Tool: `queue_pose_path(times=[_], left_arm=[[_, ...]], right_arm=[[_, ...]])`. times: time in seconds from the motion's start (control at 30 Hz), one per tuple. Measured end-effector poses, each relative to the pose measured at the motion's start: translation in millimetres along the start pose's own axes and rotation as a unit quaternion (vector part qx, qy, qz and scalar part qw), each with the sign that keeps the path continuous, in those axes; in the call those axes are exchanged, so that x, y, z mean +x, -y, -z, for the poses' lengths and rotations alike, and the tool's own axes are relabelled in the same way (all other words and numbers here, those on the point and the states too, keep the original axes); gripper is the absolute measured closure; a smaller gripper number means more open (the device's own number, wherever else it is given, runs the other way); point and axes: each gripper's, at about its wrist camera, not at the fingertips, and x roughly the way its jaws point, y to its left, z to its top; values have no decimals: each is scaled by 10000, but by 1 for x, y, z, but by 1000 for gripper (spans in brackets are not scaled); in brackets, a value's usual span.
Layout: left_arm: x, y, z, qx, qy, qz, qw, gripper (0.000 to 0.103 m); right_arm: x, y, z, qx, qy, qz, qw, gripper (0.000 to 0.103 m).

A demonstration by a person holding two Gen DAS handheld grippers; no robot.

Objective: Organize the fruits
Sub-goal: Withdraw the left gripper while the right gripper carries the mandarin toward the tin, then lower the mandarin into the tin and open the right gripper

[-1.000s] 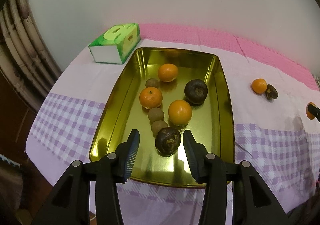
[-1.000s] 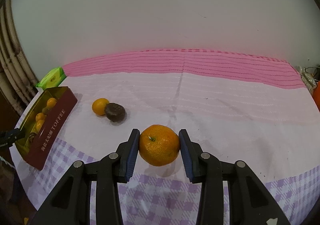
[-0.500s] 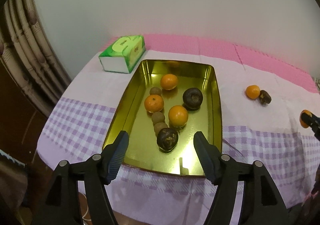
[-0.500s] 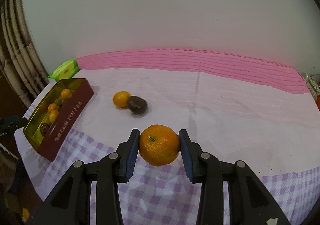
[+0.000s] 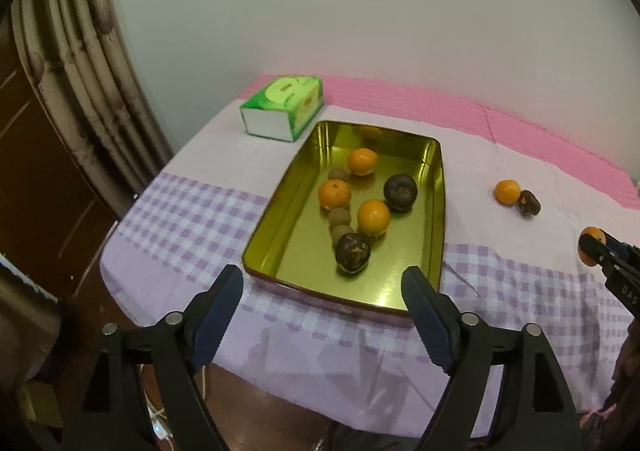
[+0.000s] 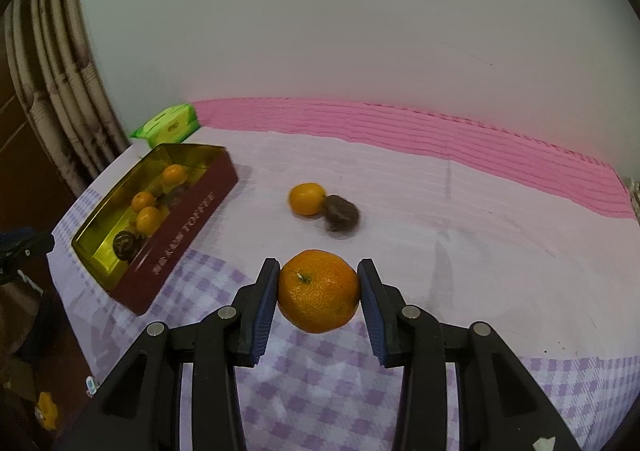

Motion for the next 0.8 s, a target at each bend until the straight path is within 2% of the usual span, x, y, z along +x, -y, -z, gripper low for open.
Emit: queue_pose_path(times=[0.33,0.8], left_arm=[[17,-17,4,-173,-148,-41,9997,20],[27,-29,3,-352,-319,46,9989,20]], right_arm=[[3,-50,-12,-419,-99,-236,9988,66],[29,-125,-45,-822,-265,-925,9920,66]])
